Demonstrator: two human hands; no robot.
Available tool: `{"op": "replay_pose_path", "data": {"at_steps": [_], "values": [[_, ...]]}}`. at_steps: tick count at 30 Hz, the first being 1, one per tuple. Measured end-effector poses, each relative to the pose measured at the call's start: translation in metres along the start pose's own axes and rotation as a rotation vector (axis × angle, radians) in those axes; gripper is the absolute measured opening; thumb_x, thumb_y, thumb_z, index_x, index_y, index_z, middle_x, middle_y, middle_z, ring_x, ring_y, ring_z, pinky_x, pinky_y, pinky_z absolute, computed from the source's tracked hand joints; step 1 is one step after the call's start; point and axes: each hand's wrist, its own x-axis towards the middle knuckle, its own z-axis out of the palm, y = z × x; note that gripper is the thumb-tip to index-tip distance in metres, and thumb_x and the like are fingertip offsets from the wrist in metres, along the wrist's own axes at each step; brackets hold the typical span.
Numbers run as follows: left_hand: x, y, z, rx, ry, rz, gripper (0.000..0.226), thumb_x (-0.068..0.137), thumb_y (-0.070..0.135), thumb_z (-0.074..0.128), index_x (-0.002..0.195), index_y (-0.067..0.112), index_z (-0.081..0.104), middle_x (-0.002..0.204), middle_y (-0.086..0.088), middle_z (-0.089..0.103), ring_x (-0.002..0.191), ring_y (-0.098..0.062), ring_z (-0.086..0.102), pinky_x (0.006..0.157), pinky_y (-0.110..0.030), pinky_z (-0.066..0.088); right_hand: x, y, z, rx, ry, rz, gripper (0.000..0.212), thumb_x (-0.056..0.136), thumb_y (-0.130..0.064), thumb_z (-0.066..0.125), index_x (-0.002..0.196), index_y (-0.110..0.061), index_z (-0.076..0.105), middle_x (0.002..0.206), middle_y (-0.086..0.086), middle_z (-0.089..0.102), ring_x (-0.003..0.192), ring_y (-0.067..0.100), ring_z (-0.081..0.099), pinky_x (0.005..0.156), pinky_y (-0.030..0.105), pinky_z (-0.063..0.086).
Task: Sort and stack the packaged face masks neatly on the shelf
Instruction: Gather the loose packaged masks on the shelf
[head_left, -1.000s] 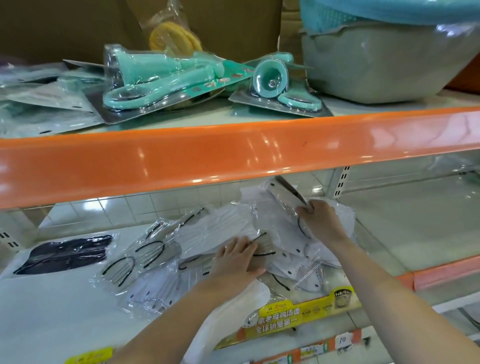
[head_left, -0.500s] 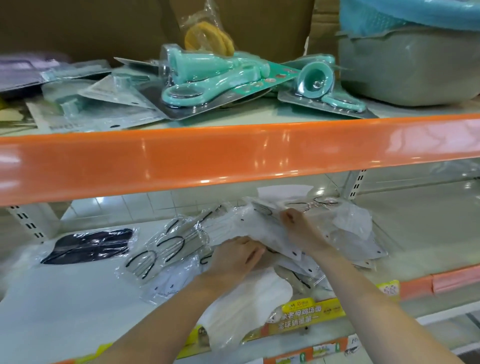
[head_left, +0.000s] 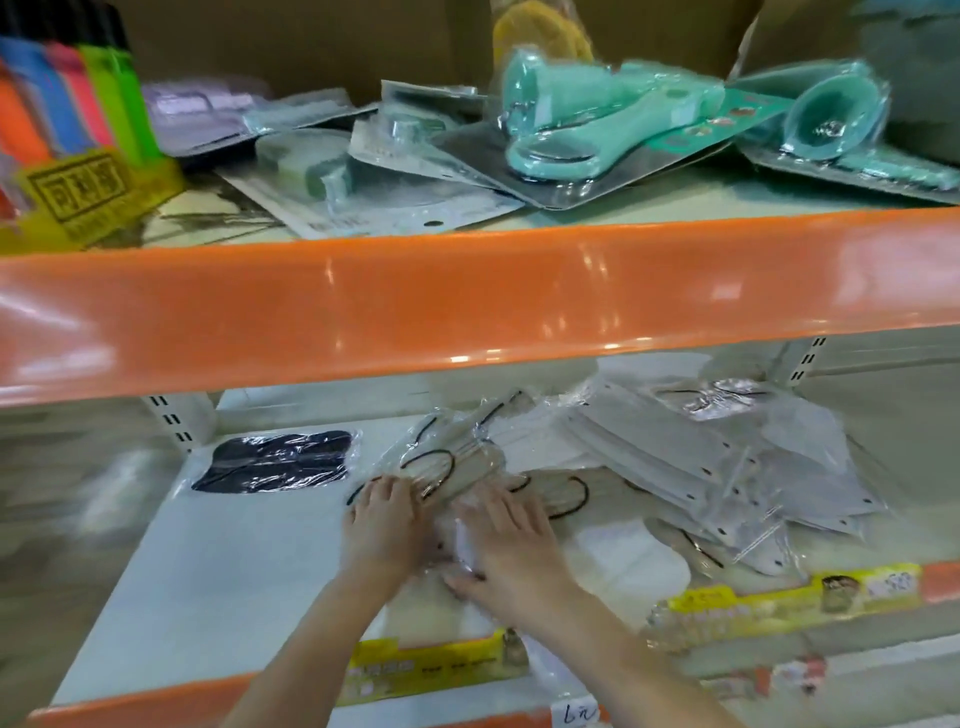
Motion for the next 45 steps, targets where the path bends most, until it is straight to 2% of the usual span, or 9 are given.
{"op": "replay_pose_path", "data": {"at_steps": [4,10,14,19,26,29,32,40,45], "values": [[-0.022,-0.012,0.002,0.034,0.087,0.189,0.051,0.081,0.049,0.030,0.118,0.026,0.058,0.127,0.001,0.056,0.122,-0.026,0.052,0.090,-0.042,0.044,0.010,0.009,0.004,-0.033,-0.093,-0.005,0.083,0.071,-0.071,0.007,0.147,-0.039,0.020,0.159,0.000,0.009,0.147,0.022,0.002,0.112,0.059,-0.004],[-0.027,0.003,0.001,0.034,-0.024,0.304,0.060,0.086,0.057,0.035,0.140,0.030,0.040,0.148,0.004,0.035,0.136,-0.024,0.033,0.102,-0.038,0.030,0.021,0.034,0.001,-0.111,0.103,0.047,0.044,0.075,-0.056,0.046,0.104,-0.029,0.066,0.111,-0.002,0.066,0.099,0.022,0.066,0.074,0.045,0.055],[-0.027,0.015,-0.002,0.025,-0.009,0.351,0.067,0.069,0.066,0.032,0.118,0.030,0.060,0.122,0.010,0.059,0.108,-0.023,0.059,0.082,-0.039,0.047,0.025,0.047,-0.010,-0.094,0.203,0.112,0.035,0.062,-0.035,0.083,0.093,-0.029,0.067,0.097,-0.007,0.067,0.089,0.016,0.067,0.066,0.031,0.053],[-0.020,0.024,0.000,-0.133,-0.023,0.263,0.069,0.073,0.064,0.043,0.133,0.030,0.043,0.137,0.008,0.043,0.126,-0.020,0.040,0.100,-0.034,0.031,0.026,0.066,-0.032,0.029,0.196,0.251,0.028,0.095,-0.018,0.049,0.122,-0.020,0.054,0.105,0.002,0.066,0.095,0.026,0.063,0.063,0.032,0.044],[0.004,0.033,-0.006,-0.322,0.039,0.181,0.041,0.094,0.030,0.051,0.133,0.024,0.042,0.124,0.000,0.055,0.114,-0.024,0.050,0.087,-0.033,0.041,0.025,0.102,-0.053,0.427,0.301,0.388,0.030,0.097,-0.009,0.044,0.067,-0.014,0.041,0.060,0.000,0.048,0.057,0.019,0.047,0.051,0.026,0.030],[0.012,0.035,-0.014,-0.478,0.073,0.158,0.009,0.097,0.028,0.047,0.101,0.027,0.055,0.086,0.000,0.063,0.086,-0.029,0.059,0.064,-0.032,0.040,0.027,0.113,-0.059,0.546,0.300,0.454,0.035,0.100,-0.013,0.043,0.065,-0.013,0.040,0.061,0.001,0.046,0.055,0.014,0.042,0.051,0.023,0.028],[0.022,0.036,-0.023,-0.644,0.075,0.089,0.025,0.093,0.036,0.044,0.072,0.026,0.051,0.060,0.004,0.053,0.064,-0.027,0.052,0.054,-0.032,0.039,0.030,0.120,-0.063,0.639,0.324,0.500,0.036,0.101,-0.018,0.041,0.066,-0.012,0.040,0.061,0.002,0.044,0.056,0.014,0.040,0.051,0.026,0.027],[0.029,0.032,-0.047,-0.652,0.200,0.066,0.025,0.095,0.037,0.043,0.078,0.022,0.052,0.068,0.007,0.052,0.063,-0.016,0.048,0.059,-0.032,0.039,0.034,0.117,-0.063,0.767,0.370,0.485,0.032,0.101,-0.022,0.041,0.076,-0.004,0.049,0.065,0.007,0.048,0.057,0.018,0.044,0.053,0.026,0.032],[0.017,0.029,-0.032,-0.474,0.073,0.101,0.012,0.091,0.032,0.054,0.097,0.029,0.064,0.097,0.009,0.058,0.091,-0.015,0.057,0.075,-0.031,0.042,0.025,0.097,-0.054,0.356,0.312,0.152,0.013,0.094,-0.027,0.055,0.094,-0.016,0.061,0.092,-0.005,0.060,0.085,0.011,0.053,0.076,0.024,0.044]]}}
